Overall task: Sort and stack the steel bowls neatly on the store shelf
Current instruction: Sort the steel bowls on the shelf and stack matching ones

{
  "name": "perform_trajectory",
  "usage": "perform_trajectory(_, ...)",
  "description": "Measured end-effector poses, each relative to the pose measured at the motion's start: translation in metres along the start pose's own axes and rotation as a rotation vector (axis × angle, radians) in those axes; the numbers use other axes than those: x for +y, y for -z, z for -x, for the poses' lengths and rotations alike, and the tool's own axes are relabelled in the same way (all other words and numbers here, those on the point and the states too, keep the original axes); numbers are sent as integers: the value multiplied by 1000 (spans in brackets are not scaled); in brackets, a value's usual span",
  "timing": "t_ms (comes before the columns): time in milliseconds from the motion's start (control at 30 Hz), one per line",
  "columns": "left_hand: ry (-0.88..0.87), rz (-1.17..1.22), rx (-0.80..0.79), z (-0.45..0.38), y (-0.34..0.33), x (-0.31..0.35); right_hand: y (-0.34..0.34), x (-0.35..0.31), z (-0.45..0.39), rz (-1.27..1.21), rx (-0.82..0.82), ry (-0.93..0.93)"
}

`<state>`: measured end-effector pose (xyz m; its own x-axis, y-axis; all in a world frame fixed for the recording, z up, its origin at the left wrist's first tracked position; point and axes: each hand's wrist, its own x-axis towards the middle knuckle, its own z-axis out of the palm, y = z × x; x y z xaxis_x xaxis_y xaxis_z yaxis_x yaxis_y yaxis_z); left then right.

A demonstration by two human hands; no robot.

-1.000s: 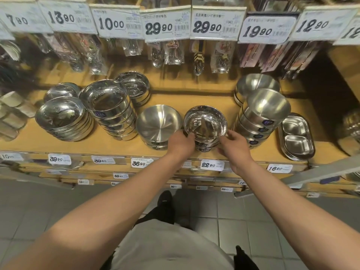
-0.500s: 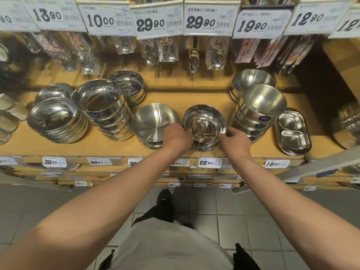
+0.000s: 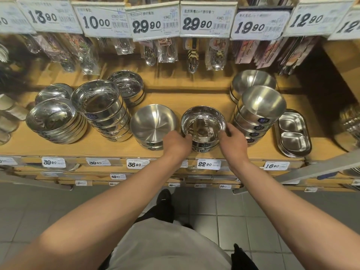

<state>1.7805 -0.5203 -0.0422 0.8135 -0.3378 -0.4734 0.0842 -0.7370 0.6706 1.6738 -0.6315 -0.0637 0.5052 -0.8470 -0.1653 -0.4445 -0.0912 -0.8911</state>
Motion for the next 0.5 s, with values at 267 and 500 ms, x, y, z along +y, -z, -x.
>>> perform_trajectory(267,29,169,-6,-1,-3,-3,-5,8,1,-116,-4,-48)
perform_trajectory(500,-2,221,-26,-3,0,-6,-4,13,9,-175,25,-72)
